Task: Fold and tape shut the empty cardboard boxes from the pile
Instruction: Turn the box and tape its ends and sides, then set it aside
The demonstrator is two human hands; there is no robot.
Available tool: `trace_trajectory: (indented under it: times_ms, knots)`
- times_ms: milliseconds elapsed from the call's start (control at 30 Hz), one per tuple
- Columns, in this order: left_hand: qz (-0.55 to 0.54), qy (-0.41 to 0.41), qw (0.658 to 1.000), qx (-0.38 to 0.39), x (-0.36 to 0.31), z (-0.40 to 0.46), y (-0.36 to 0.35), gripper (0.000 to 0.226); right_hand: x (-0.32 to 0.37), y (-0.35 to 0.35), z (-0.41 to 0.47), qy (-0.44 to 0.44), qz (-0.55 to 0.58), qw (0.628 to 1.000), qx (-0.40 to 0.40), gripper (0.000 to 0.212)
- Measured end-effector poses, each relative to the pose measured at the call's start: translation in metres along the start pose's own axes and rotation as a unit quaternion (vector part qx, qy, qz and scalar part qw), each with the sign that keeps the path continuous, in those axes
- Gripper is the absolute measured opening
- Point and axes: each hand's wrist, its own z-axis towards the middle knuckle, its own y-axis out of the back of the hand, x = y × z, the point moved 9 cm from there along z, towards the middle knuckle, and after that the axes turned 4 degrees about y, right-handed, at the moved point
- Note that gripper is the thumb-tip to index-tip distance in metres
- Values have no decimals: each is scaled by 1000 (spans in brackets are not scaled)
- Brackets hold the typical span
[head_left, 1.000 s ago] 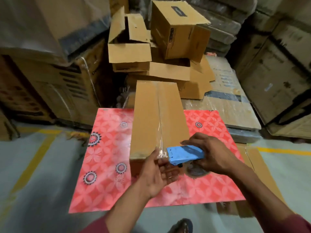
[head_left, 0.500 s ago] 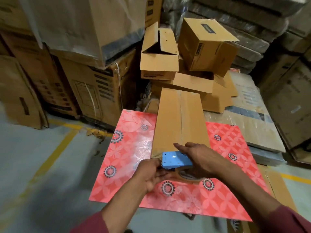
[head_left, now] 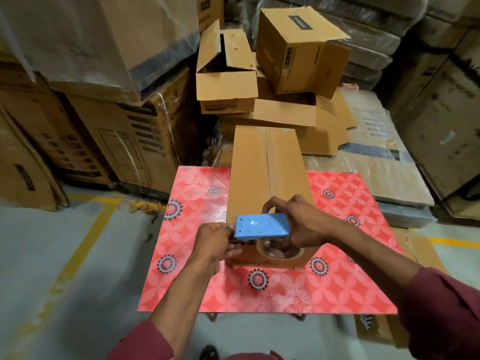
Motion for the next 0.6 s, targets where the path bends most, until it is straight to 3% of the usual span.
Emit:
trace_trajectory:
  times_ms: [100, 400, 600]
  knots:
    - [-5, 4, 1000, 5, -1, 7, 6, 14, 1, -3, -2, 8, -3, 999, 36, 77]
    - [-13, 44, 998, -32, 29, 39, 58, 16, -26, 12, -20, 27, -101, 994, 39, 74]
    - [-33, 13, 998, -56, 43, 53, 62, 19, -30, -10, -10, 8, -134, 989, 61, 82]
